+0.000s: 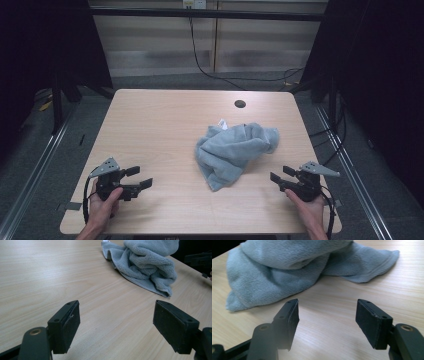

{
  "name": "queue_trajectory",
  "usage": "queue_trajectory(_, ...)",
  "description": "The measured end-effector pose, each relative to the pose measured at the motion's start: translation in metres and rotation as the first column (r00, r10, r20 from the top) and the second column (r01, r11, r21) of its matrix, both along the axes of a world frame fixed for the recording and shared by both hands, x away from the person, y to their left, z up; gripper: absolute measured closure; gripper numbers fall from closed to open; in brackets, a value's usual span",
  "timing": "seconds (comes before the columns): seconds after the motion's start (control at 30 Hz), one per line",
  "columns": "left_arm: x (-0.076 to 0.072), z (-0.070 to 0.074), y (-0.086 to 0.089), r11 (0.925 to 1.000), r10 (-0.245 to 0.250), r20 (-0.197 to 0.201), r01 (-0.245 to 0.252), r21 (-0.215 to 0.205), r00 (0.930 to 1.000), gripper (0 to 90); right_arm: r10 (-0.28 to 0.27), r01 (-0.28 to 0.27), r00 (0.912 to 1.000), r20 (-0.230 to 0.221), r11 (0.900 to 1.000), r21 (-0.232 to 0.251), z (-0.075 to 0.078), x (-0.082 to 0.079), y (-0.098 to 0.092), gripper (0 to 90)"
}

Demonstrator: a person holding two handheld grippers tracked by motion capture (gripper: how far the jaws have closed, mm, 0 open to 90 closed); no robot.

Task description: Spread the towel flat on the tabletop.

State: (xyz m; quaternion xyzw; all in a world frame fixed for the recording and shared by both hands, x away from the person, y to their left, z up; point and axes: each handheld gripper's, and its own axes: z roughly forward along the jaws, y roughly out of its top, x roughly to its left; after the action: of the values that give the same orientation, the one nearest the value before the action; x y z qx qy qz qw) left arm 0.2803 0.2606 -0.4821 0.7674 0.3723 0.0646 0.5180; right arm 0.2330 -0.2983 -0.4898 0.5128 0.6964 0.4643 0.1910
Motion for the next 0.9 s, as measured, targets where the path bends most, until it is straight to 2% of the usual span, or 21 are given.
queue_trajectory(0.07, 0.001, -0.001, 0.0, 1.0, 0.007, -0.015, -0.007, -0.002, 0.9999, 21.9, 0.034, -0.034, 0.9994, -0.007, 0.999, 0.011, 0.0, 0.0, 0.001, 39.0)
queue_trajectory(0.13, 0.002, -0.002, 0.0, 0.9996, 0.015, -0.023, -0.014, 0.025, 0.9996, 22.5, 0.037, -0.037, 0.9993, -0.01, 0.999, 0.006, 0.0, -0.001, 0.002, 39.3)
queue_trajectory(0.2, 0.002, -0.003, 0.0, 0.9995, 0.015, -0.03, -0.014, 0.026, 0.9994, 22.6, 0.056, -0.056, 0.9982, -0.02, 0.998, 0.006, 0.0, -0.002, 0.004, 40.3)
queue_trajectory(0.23, 0.002, -0.003, 0.0, 0.9996, 0.012, -0.029, -0.011, 0.028, 0.9995, 22.6, 0.063, -0.063, 0.9977, -0.024, 0.998, 0.009, 0.001, -0.002, 0.006, 40.3)
queue_trajectory(0.27, 0.001, -0.002, 0.001, 0.9996, 0.011, -0.028, -0.01, 0.025, 0.9996, 22.6, 0.087, -0.087, 0.996, -0.024, 0.996, 0.009, 0.003, -0.002, 0.009, 45.0)
queue_trajectory(0.37, -0.002, 0.001, 0.002, 0.9998, 0.006, -0.011, -0.006, 0.018, 0.9999, 22.5, 0.117, -0.118, 0.9928, -0.026, 0.993, -0.025, 0.008, -0.005, 0.019, 46.5)
queue_trajectory(0.47, -0.004, 0.002, 0.002, 0.9997, 0.007, -0.007, -0.007, 0.024, 0.9999, 22.5, 0.147, -0.148, 0.9888, -0.025, 0.988, -0.039, 0.014, -0.004, 0.027, 46.7)
queue_trajectory(0.57, -0.003, 0.001, 0.001, 0.9997, 0.012, -0.011, -0.012, 0.02, 0.9999, 22.5, 0.192, -0.192, 0.9813, -0.009, 0.981, -0.008, 0.032, 0.004, 0.033, 43.8)
queue_trajectory(0.67, -0.001, 0.0, 0.0, 0.9996, 0.003, -0.013, -0.002, 0.028, 0.9999, 22.5, 0.194, -0.195, 0.9808, 0.014, 0.981, 0.007, 0.046, 0.016, 0.034, 38.0)
queue_trajectory(0.73, 0.0, -0.001, -0.001, 0.9995, 0.003, -0.014, -0.002, 0.033, 0.9999, 22.5, 0.19, -0.19, 0.9817, 0.01, 0.982, 0.002, 0.051, 0.022, 0.035, 34.7)
queue_trajectory(0.87, 0.0, -0.001, -0.002, 0.999, -0.003, -0.013, 0.004, 0.044, 0.9999, 22.5, 0.185, -0.185, 0.9827, 0.008, 0.983, -0.021, 0.067, 0.05, 0.038, 26.7)
queue_trajectory(0.9, 0.0, -0.001, -0.002, 0.9991, -0.006, -0.011, 0.006, 0.042, 0.9999, 22.5, 0.198, -0.198, 0.9802, 0.008, 0.98, -0.018, 0.072, 0.059, 0.04, 25.9)
